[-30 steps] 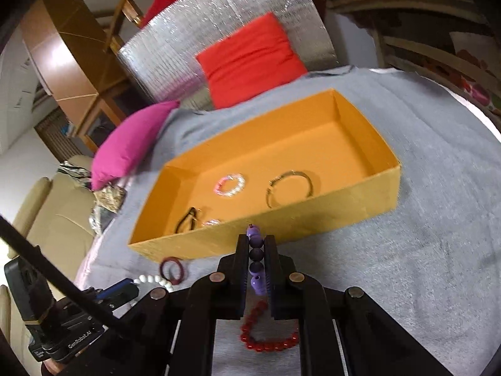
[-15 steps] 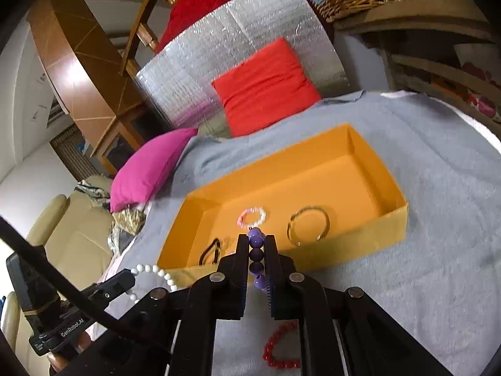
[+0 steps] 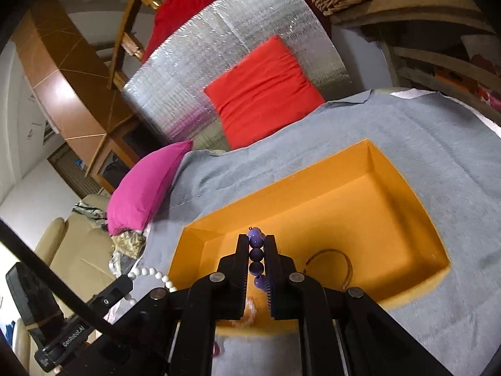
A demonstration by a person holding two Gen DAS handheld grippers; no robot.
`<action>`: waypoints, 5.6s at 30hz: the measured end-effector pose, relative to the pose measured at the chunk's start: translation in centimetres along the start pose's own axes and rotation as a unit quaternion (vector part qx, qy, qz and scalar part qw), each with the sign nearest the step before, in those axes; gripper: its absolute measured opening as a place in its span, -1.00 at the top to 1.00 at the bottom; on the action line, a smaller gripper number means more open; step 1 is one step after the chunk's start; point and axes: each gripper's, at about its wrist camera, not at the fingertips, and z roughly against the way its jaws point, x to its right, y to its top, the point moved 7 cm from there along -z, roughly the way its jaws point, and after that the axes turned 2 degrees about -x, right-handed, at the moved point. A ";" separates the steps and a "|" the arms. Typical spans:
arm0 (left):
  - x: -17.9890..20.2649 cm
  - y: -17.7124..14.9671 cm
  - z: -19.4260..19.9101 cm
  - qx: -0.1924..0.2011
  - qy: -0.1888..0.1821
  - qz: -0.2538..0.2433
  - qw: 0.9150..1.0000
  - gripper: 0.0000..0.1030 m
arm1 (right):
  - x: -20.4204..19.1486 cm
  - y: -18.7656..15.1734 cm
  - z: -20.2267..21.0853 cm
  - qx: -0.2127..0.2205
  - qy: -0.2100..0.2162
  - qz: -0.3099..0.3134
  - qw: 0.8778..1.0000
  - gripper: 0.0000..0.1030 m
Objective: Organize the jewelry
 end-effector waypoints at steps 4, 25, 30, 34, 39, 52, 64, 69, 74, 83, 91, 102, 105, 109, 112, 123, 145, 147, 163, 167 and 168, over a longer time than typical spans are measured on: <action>-1.2 1.2 -2.6 -0.016 -0.001 0.012 1.000 0.81 | 0.3 1.3 -2.4 -0.013 -0.016 -0.011 1.000 0.79; -4.6 0.3 -9.1 -0.093 0.013 0.068 0.993 0.81 | 1.6 1.8 -9.4 -0.083 -0.053 -0.034 0.995 0.79; -4.8 0.1 -9.8 -0.102 0.021 0.068 0.992 0.81 | 1.8 1.3 -10.3 -0.093 -0.058 -0.037 0.993 0.79; -5.3 -0.2 -10.3 -0.108 0.030 0.073 0.991 0.81 | 1.9 0.8 -11.0 -0.101 -0.065 -0.035 0.992 0.79; -5.9 -0.5 -10.5 -0.113 0.042 0.078 0.990 0.81 | 2.3 0.7 -11.4 -0.102 -0.074 -0.037 0.991 0.79; -6.2 0.1 -9.5 -0.107 0.100 0.046 0.988 0.40 | 3.4 1.8 -9.8 -0.076 -0.083 -0.040 0.993 0.74; -4.7 0.9 -3.0 -0.045 0.136 0.035 0.989 -0.04 | 1.7 2.3 -3.0 -0.036 -0.067 -0.028 0.997 0.63; -4.1 -1.0 0.3 -0.032 0.171 0.012 0.985 -0.16 | 1.3 1.4 0.6 -0.026 -0.078 -0.003 0.997 0.48; -4.1 -3.4 2.4 -0.037 0.181 0.008 0.983 -0.18 | 1.3 0.1 4.0 -0.018 -0.087 0.016 0.996 0.48; -3.7 -10.7 4.1 -0.081 0.178 0.036 0.980 -0.28 | 3.8 -4.7 8.9 -0.022 -0.103 -0.002 0.994 0.21; -4.4 -12.5 4.0 -0.094 0.192 0.017 0.977 -0.43 | 5.1 -8.7 8.0 -0.082 -0.112 0.012 0.990 0.20; -5.4 -12.3 1.3 -0.116 0.156 0.023 0.981 -0.43 | 6.1 -12.3 3.1 -0.191 -0.111 0.031 0.975 0.20; -5.0 -12.4 0.4 -0.124 0.151 0.015 0.981 -0.43 | 6.6 -12.9 2.8 -0.205 -0.116 0.033 0.971 0.20; -4.3 -12.8 -1.4 -0.143 0.146 0.006 0.979 -0.43 | 6.9 -13.0 3.0 -0.209 -0.118 0.037 0.970 0.20; -4.2 -13.1 -2.4 -0.155 0.137 0.015 0.978 -0.43 | 6.9 -13.1 3.0 -0.213 -0.117 0.035 0.969 0.20; -4.3 -13.3 -4.8 -0.173 0.082 0.069 0.979 0.26 | 7.0 -13.6 2.6 -0.215 -0.124 0.049 0.967 0.18; -1.0 -13.7 -2.5 -0.152 0.078 -0.007 0.985 0.88 | 4.3 -11.8 3.6 -0.132 -0.153 0.115 0.973 0.80; -0.7 -13.7 -2.1 -0.149 0.081 -0.014 0.985 0.88 | 4.5 -11.8 3.4 -0.137 -0.156 0.110 0.972 0.80; -1.4 -13.5 -1.6 -0.145 0.131 -0.023 0.980 0.88 | 5.7 -12.6 1.7 -0.177 -0.164 0.062 0.968 0.79; -1.4 -13.6 -1.7 -0.148 0.134 -0.022 0.980 0.88 | 5.9 -12.8 1.5 -0.187 -0.165 0.053 0.967 0.78; -1.5 -13.7 -1.7 -0.150 0.132 -0.020 0.980 0.88 | 6.0 -12.9 1.5 -0.190 -0.165 0.051 0.967 0.78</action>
